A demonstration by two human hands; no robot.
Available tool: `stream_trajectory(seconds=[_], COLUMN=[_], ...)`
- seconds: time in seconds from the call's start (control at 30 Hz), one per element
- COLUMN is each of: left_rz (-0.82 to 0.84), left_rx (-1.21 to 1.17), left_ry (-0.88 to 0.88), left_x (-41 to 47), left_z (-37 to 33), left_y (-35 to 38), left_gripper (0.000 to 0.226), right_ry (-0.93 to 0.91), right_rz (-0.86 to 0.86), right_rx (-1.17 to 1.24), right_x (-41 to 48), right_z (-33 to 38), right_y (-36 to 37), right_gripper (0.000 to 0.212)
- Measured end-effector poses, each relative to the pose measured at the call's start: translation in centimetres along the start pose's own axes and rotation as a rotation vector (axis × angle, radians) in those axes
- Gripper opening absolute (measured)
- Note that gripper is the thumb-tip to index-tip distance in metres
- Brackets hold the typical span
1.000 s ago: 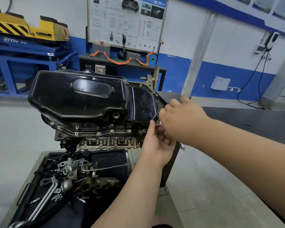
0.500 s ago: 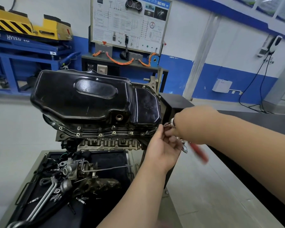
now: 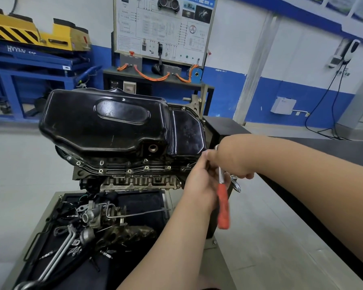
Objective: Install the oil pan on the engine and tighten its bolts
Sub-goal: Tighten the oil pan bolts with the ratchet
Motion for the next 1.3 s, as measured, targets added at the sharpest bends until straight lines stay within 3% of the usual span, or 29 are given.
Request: stream_trajectory(seconds=[0.1, 0.23, 0.37, 0.47, 0.57, 0.67, 0.77, 0.8, 0.87, 0.93, 1.0, 1.1, 1.3], left_rz=[-0.035, -0.033, 0.043, 0.067, 0.013, -0.030, -0.053, -0.053, -0.050, -0.026, 0.019, 0.103, 0.012], left_rx=[0.014, 0.019, -0.003, 0.008, -0.001, 0.027, 0.061, 0.055, 0.057, 0.059, 0.078, 0.113, 0.041], left_ry=[0.006, 0.031, 0.066, 0.047, 0.058, 0.062, 0.053, 0.058, 0.067, 0.070, 0.093, 0.097, 0.086], left_x=[0.4, 0.7, 0.7, 0.2, 0.3, 0.3, 0.2, 0.1, 0.1, 0.1, 0.1, -0.2, 0.1], left_z=[0.5, 0.5, -0.3, -0.6, -0.7, -0.7, -0.7, -0.8, -1.2, -1.4, -1.6, -1.8, -1.7], left_y=[-0.4, -0.2, -0.8, -0.9, -1.1, -1.7, -1.8, -1.9, -2.0, -1.8, -1.6, -1.6, -2.1], left_gripper=[0.028, 0.032, 0.041, 0.031, 0.024, 0.026, 0.033, 0.035, 0.036, 0.028, 0.020, 0.029, 0.030], right_ry=[0.032, -0.002, -0.025, 0.030, -0.015, -0.006, -0.088, -0.111, -0.145, -0.126, -0.104, -0.064, -0.142], right_rz=[0.006, -0.282, -0.336, -0.301, -0.259, -0.222, -0.279, -0.320, -0.371, -0.382, -0.386, -0.430, -0.382], right_rx=[-0.206, -0.422, -0.179, 0.101, 0.101, -0.065, -0.293, -0.311, -0.237, -0.049, 0.157, 0.329, -0.150], right_x=[-0.8, -1.4, -1.0, -0.8, -0.3, -0.3, -0.3, -0.2, 0.1, 0.3, 0.7, 1.3, 0.9], right_z=[-0.4, -0.3, -0.5, -0.3, 0.4, 0.6, 1.0, 1.1, 0.9, 0.7, 0.8, 1.3, 1.2], right_y=[-0.4, -0.8, -0.3, -0.1, -0.4, -1.0, -1.5, -1.5, -1.1, -0.5, 0.2, 0.5, -0.7], right_gripper=[0.023, 0.018, 0.025, 0.048, 0.051, 0.045, 0.017, 0.016, 0.021, 0.022, 0.035, 0.044, 0.024])
Point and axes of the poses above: each hand's wrist, its own x-axis towards the middle knuckle, its own y-axis out of the palm, z = x × y, the point moved 4 cm from there along x, towards the middle knuckle, and after that the axes turned 14 degrees about -y, right-handed, at the moved point
